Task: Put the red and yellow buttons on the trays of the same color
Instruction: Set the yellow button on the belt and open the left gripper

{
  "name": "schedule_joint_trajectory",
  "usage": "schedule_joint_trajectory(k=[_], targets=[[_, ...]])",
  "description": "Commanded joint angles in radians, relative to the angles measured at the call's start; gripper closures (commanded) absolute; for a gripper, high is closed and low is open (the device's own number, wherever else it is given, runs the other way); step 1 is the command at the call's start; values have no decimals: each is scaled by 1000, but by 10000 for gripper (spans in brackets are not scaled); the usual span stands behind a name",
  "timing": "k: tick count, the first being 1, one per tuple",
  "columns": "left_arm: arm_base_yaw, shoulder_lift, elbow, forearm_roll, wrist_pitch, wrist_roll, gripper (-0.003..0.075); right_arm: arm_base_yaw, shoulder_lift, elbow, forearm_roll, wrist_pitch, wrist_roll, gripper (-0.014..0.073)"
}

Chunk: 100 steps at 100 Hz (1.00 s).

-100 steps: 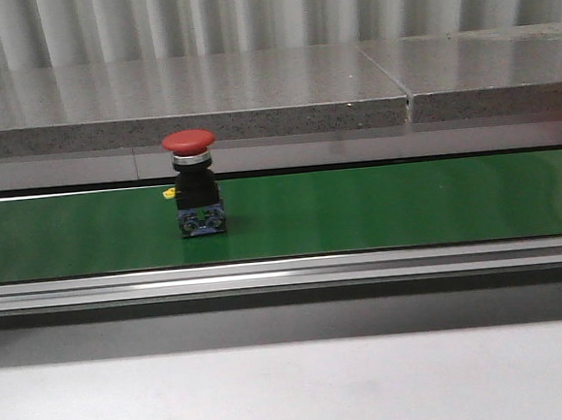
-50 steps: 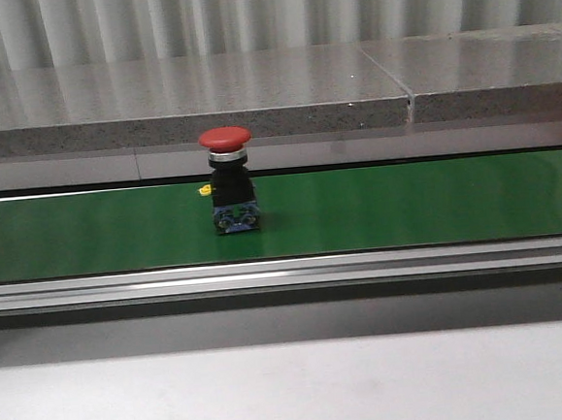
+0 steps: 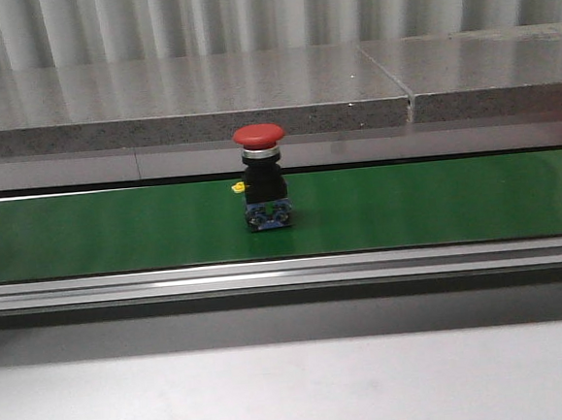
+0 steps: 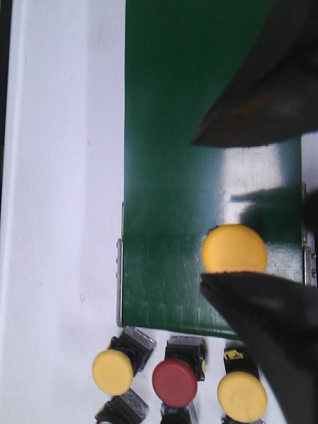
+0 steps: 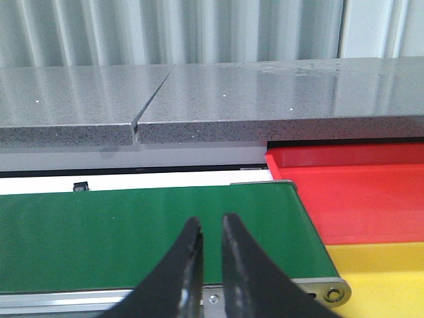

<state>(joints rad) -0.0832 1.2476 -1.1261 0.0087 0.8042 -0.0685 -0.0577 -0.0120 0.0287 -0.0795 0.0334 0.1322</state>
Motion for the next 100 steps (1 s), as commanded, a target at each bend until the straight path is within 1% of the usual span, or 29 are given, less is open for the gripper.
schedule_joint_trajectory(k=[1, 7, 14, 49, 67, 84, 100], targets=[[-46, -92, 7, -16, -48, 14, 529, -4, -19, -19, -2, -74, -6, 494], [-73, -145, 41, -24, -57, 14, 638, -4, -19, -19, -2, -74, -6, 494], [-92, -207, 79, -38, -63, 12, 742, -4, -19, -19, -2, -74, -6, 494], [-99, -543, 247, -54, -46, 12, 741, -4, -19, -19, -2, -74, -6, 494], [-99, -700, 328, -60, 3, 9, 741, -4, -19, -19, -2, -74, -6, 494], [-99, -808, 400, -60, 22, 9, 741, -4, -19, -19, -2, -74, -6, 494], [-99, -866, 421, -60, 24, 9, 741, -4, -19, -19, -2, -75, -6, 494]])
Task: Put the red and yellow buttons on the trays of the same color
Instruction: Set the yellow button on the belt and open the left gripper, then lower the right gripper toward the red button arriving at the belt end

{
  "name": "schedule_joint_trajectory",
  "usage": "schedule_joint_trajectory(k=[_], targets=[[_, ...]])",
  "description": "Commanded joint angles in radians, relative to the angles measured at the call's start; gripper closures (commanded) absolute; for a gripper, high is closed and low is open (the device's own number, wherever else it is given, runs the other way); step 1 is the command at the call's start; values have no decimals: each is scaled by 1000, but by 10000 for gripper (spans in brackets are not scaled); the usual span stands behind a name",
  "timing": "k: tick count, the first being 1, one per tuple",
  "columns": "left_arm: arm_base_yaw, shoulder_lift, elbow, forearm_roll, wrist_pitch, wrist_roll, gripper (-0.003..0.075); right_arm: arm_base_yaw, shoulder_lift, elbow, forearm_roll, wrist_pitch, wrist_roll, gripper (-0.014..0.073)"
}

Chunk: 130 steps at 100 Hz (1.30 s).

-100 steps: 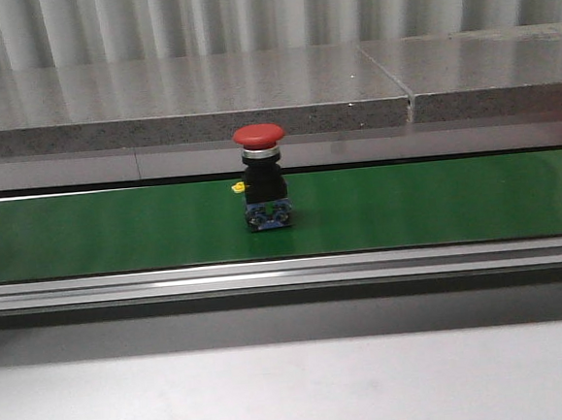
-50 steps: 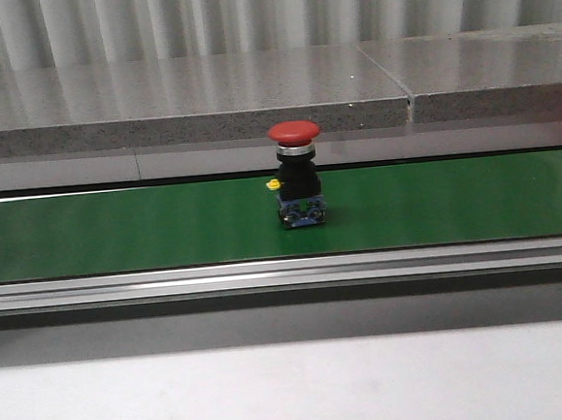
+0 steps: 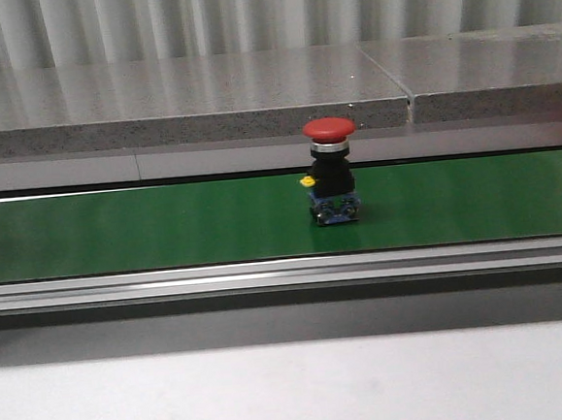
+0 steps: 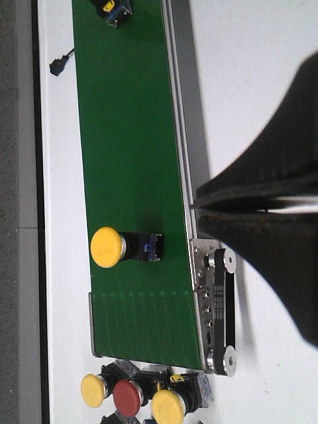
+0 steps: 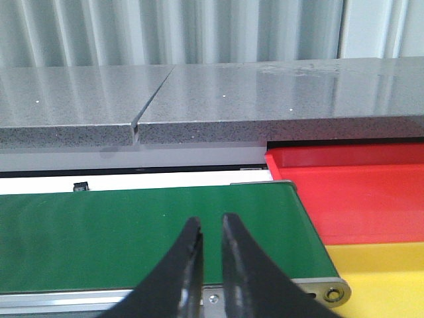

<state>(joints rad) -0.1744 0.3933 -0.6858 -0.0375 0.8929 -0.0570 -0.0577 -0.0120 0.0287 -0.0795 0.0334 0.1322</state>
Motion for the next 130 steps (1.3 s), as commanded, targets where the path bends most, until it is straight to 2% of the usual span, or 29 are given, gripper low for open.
schedule_joint_trajectory(k=[1, 28, 51, 63, 76, 97, 130], targets=[[-8, -13, -19, -14, -65, -3, 741, -4, -19, -19, -2, -74, -6, 494], [-8, -21, -19, -11, -58, -3, 741, -1, -13, -36, -2, -74, -6, 494], [-8, -21, -19, -11, -58, -3, 741, -1, 79, -151, -48, -11, -6, 496], [-8, -21, -19, -11, -58, -3, 741, -1, 158, -214, -51, -8, -6, 527], [-8, -21, -19, -11, -58, -3, 741, -1, 272, -320, -51, 54, -6, 666], [-8, -21, -19, -11, -58, -3, 741, -1, 474, -495, -56, 103, -6, 652], [-8, -21, -19, -11, -58, -3, 741, -1, 737, -678, -46, 275, -6, 652]])
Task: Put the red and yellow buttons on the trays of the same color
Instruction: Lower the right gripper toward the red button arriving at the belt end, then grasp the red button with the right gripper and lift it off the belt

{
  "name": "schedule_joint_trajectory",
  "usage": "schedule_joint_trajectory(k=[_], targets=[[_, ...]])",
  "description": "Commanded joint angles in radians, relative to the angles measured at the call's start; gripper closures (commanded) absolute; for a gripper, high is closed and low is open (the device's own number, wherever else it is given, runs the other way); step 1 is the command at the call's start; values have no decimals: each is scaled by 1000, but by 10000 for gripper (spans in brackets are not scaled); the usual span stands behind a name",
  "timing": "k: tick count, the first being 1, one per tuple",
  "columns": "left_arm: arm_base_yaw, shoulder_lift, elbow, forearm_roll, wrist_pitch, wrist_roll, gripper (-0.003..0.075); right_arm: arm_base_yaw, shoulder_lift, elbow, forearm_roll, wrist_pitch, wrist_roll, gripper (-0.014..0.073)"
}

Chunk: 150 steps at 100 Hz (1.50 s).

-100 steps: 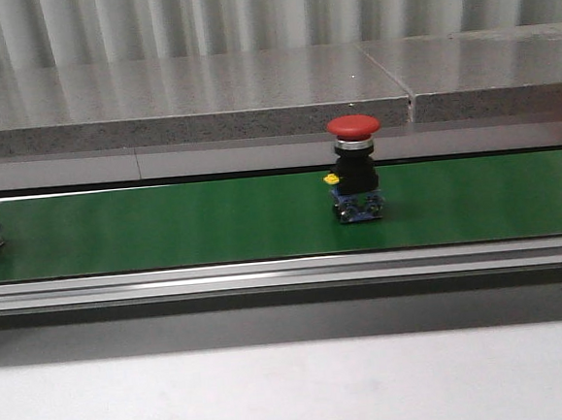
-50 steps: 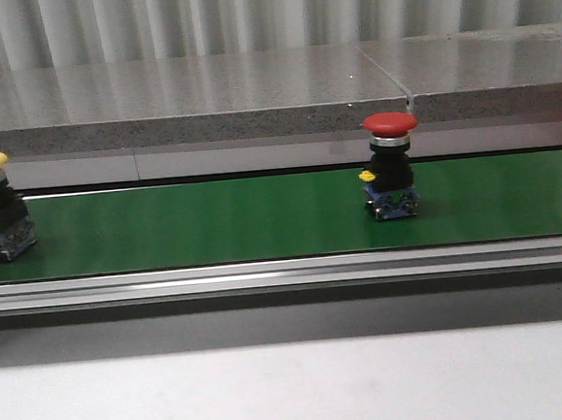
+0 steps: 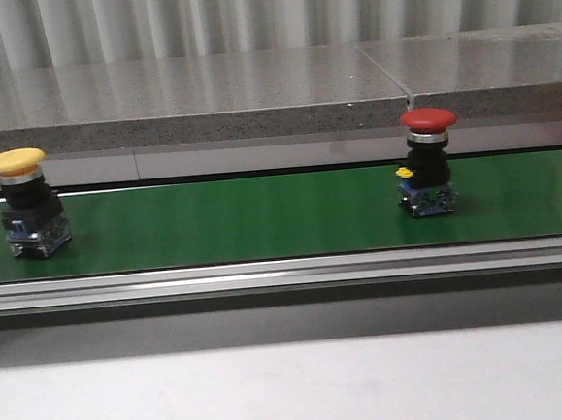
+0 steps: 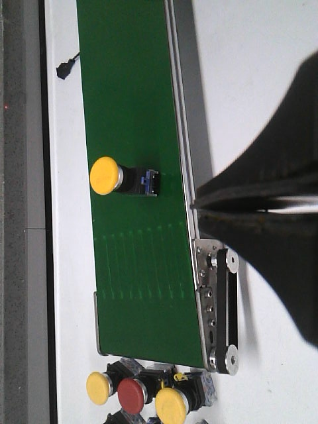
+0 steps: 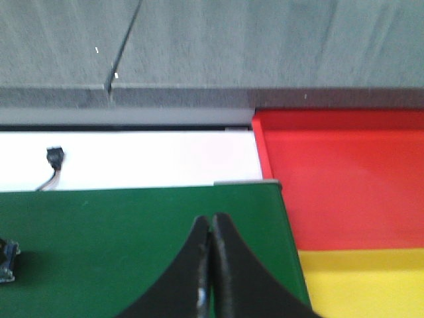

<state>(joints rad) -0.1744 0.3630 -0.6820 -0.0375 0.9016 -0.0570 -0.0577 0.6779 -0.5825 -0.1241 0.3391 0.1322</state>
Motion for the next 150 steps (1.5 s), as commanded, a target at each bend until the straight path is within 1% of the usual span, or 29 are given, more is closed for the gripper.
schedule_joint_trajectory(k=[1, 21, 29, 57, 64, 68, 78, 83, 85, 88, 93, 97, 102, 119, 138, 150], targets=[[-8, 10, -23, -11, -67, -3, 741, -1, 57, -74, 1, -26, -6, 652], [-8, 10, -23, -11, -67, -3, 741, -1, 184, -176, 18, 33, -6, 652], [-8, 10, -23, -11, -67, -3, 741, 5, 244, -233, 32, 113, -6, 652], [-8, 10, -23, -11, -67, -3, 741, 81, 461, -488, 32, 411, -6, 642], [-8, 10, -23, -11, -67, -3, 741, 103, 509, -544, 35, 475, -8, 595], [-8, 10, -23, -11, -67, -3, 741, 114, 532, -574, 44, 509, -18, 540], [-8, 10, -23, -11, -67, -3, 741, 135, 592, -629, 93, 559, -72, 355], [-8, 10, -23, -11, -67, -3, 741, 142, 617, -652, 124, 577, -103, 237], [-8, 10, -23, -11, -67, -3, 741, 144, 628, -658, 139, 586, -116, 208], [-8, 10, -23, -11, -67, -3, 741, 150, 642, -670, 155, 597, -132, 141], [-8, 10, -23, -11, -67, -3, 741, 156, 665, -684, 182, 613, -151, 67], [-8, 10, -23, -11, -67, -3, 741, 161, 684, -693, 199, 623, -168, 25], [-8, 10, -23, -11, -67, -3, 741, 162, 707, -702, 216, 632, -181, 6], [-8, 10, -23, -11, -67, -3, 741, 162, 774, -721, 236, 648, -194, 13], [-8, 10, -23, -11, -67, -3, 741, 166, 831, -742, 308, 669, -269, 13], [-8, 10, -23, -11, -67, -3, 741, 167, 860, -745, 303, 652, -275, 13]])
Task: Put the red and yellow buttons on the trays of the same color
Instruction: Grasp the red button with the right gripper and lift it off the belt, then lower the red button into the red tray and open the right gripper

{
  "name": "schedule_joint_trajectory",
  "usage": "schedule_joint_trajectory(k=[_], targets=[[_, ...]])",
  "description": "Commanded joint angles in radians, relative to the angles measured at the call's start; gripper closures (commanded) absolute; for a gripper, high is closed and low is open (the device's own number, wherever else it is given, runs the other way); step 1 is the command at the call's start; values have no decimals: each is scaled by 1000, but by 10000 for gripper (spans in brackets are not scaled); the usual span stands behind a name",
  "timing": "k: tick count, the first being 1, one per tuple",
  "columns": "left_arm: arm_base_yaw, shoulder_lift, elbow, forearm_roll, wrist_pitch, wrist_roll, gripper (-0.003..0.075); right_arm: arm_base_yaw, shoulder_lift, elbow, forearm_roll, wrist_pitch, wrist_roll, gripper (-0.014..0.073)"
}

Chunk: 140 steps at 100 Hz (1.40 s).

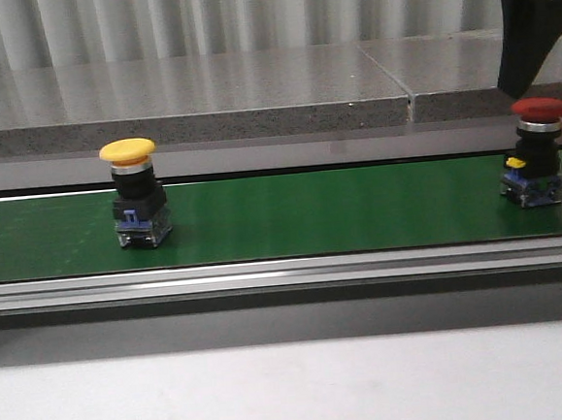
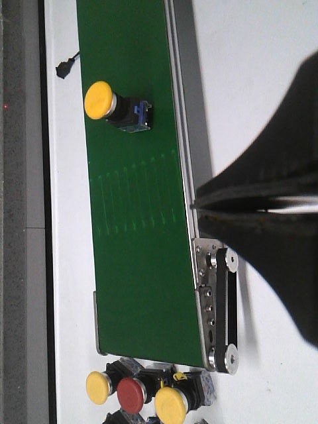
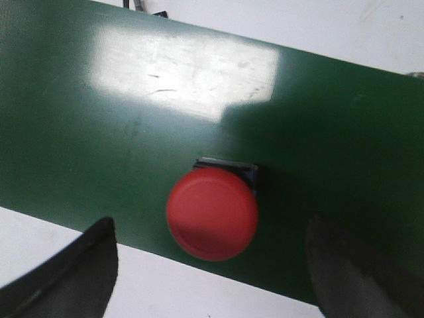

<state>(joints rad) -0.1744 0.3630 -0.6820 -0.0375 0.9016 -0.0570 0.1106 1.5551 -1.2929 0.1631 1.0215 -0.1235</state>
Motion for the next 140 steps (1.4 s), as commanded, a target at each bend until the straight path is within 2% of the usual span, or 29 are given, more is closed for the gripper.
schedule_joint_trajectory(k=[1, 28, 50, 57, 82, 117, 140], targets=[[-8, 10, -23, -11, -67, -3, 741, -2, -14, -35, 14, -32, -20, 13], [-8, 10, -23, -11, -67, -3, 741, -9, 53, -35, -43, -75, -18, 28], [-8, 10, -23, -11, -67, -3, 741, -30, 68, -35, -53, -70, -3, 284], [-8, 10, -23, -11, -67, -3, 741, -33, 68, -35, -51, -68, -3, 328], [-8, 10, -23, -11, -67, -3, 741, -71, 48, -46, -53, -96, 69, 331], [-8, 10, -23, -11, -67, -3, 741, -280, 64, -204, -53, -124, 99, 335], [-8, 10, -23, -11, -67, -3, 741, -405, 157, -295, -51, -149, 99, 335]])
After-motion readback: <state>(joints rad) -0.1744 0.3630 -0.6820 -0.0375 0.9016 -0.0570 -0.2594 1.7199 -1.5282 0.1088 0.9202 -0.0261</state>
